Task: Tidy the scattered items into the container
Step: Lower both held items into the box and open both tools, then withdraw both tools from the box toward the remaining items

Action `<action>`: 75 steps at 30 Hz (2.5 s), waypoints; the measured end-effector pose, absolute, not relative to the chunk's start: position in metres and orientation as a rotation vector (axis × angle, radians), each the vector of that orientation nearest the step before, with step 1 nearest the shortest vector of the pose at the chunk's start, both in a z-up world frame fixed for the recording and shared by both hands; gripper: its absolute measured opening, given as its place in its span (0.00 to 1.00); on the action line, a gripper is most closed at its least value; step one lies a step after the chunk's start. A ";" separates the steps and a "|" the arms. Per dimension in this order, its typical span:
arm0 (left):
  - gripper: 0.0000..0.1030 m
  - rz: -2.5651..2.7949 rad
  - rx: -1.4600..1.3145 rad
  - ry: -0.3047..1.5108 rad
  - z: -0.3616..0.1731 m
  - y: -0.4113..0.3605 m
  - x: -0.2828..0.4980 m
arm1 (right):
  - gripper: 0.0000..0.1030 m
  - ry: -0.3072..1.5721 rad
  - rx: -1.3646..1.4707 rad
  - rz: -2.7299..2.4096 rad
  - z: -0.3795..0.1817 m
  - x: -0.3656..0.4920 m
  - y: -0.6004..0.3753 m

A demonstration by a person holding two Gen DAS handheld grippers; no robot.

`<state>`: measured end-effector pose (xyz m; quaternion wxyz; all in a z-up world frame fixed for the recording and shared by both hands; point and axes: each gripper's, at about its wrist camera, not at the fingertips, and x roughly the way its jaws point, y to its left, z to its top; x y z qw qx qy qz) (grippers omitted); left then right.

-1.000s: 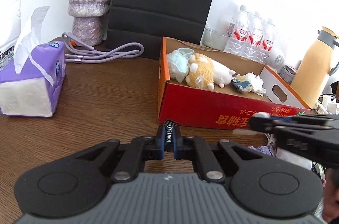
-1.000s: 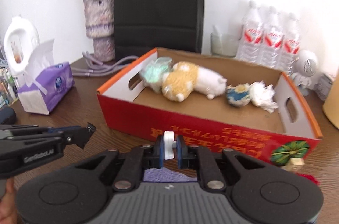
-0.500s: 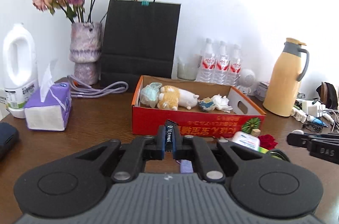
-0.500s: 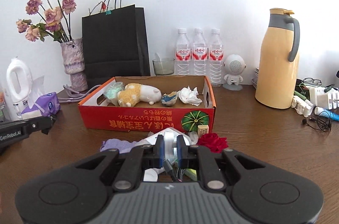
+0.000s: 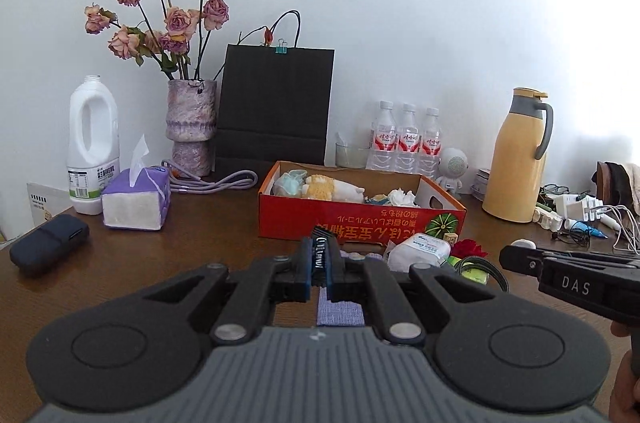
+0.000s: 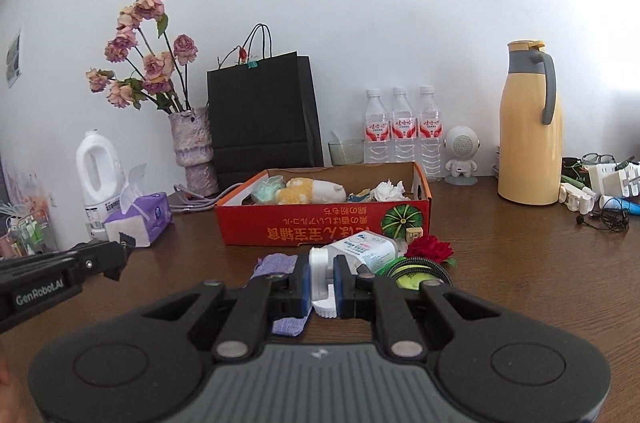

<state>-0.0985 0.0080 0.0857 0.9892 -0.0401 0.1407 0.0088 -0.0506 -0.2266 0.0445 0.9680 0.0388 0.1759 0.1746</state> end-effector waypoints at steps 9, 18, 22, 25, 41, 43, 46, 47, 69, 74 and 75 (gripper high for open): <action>0.07 0.026 -0.084 0.263 0.085 0.011 -0.097 | 0.11 0.355 0.090 0.350 0.040 -0.054 -0.226; 0.07 -0.026 -0.105 0.266 0.099 0.014 -0.029 | 0.11 0.361 0.098 0.331 0.058 0.001 -0.232; 0.07 -0.055 -0.070 0.277 0.111 0.018 0.031 | 0.11 0.346 0.115 0.324 0.080 0.049 -0.235; 0.07 -0.067 -0.057 0.305 0.118 0.025 0.084 | 0.11 0.341 0.096 0.323 0.099 0.092 -0.235; 0.07 -0.125 0.191 0.812 0.064 0.048 0.317 | 0.11 0.911 -0.260 0.328 0.051 0.378 -0.173; 0.07 -0.139 0.191 0.857 0.057 0.047 0.329 | 0.11 0.975 -0.322 0.327 0.031 0.389 -0.162; 0.08 -0.138 0.130 0.915 0.051 0.051 0.346 | 0.11 0.996 -0.440 0.278 0.011 0.396 -0.149; 0.08 -0.139 0.112 0.917 0.051 0.053 0.348 | 0.11 0.984 -0.477 0.255 0.006 0.396 -0.146; 0.93 -0.033 -0.078 0.942 0.108 0.028 0.295 | 0.60 1.090 0.012 0.341 0.080 0.344 -0.192; 0.99 -0.014 0.007 0.721 0.139 0.009 0.229 | 0.61 0.918 -0.041 0.296 0.109 0.285 -0.205; 1.00 -0.010 0.010 0.660 0.143 0.008 0.213 | 0.62 0.850 -0.057 0.298 0.117 0.269 -0.204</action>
